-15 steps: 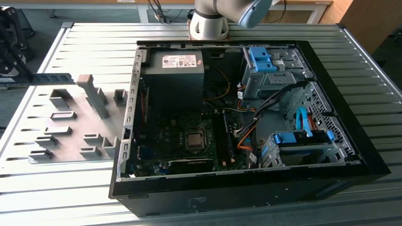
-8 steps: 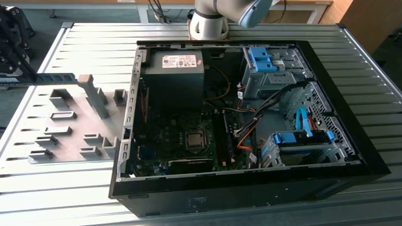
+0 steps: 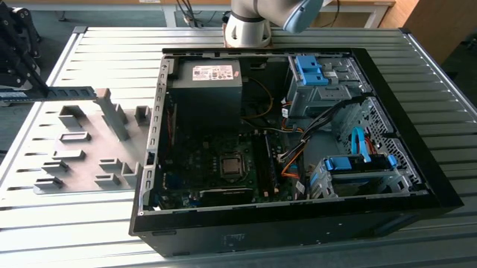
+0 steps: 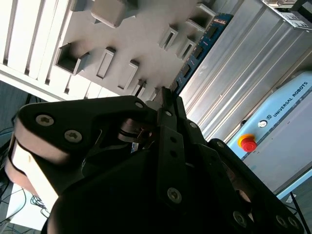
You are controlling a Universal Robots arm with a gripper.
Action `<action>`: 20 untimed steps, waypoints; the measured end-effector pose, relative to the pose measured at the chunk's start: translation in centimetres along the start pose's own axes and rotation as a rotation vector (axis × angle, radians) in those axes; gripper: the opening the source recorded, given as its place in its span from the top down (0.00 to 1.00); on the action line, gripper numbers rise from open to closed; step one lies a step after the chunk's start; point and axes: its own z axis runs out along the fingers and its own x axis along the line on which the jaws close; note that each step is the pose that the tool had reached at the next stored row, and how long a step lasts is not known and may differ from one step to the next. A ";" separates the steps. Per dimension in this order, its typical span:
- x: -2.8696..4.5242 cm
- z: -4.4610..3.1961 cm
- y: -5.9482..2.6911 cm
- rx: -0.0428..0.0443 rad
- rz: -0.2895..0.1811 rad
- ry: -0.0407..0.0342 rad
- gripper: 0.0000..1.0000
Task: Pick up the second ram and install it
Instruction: 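Pick up the second ram and move it above second insertion slot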
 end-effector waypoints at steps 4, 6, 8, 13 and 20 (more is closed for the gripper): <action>-0.01 0.00 -0.35 0.0000 0.000 0.0000 0.86; -0.01 0.00 -0.53 0.0000 0.000 0.0000 0.86; -0.01 0.00 -0.70 0.0000 0.000 0.0000 0.86; -0.02 0.00 -1.16 0.0000 0.000 0.0000 0.86; -0.04 -0.01 -1.82 0.0000 0.000 0.0001 0.86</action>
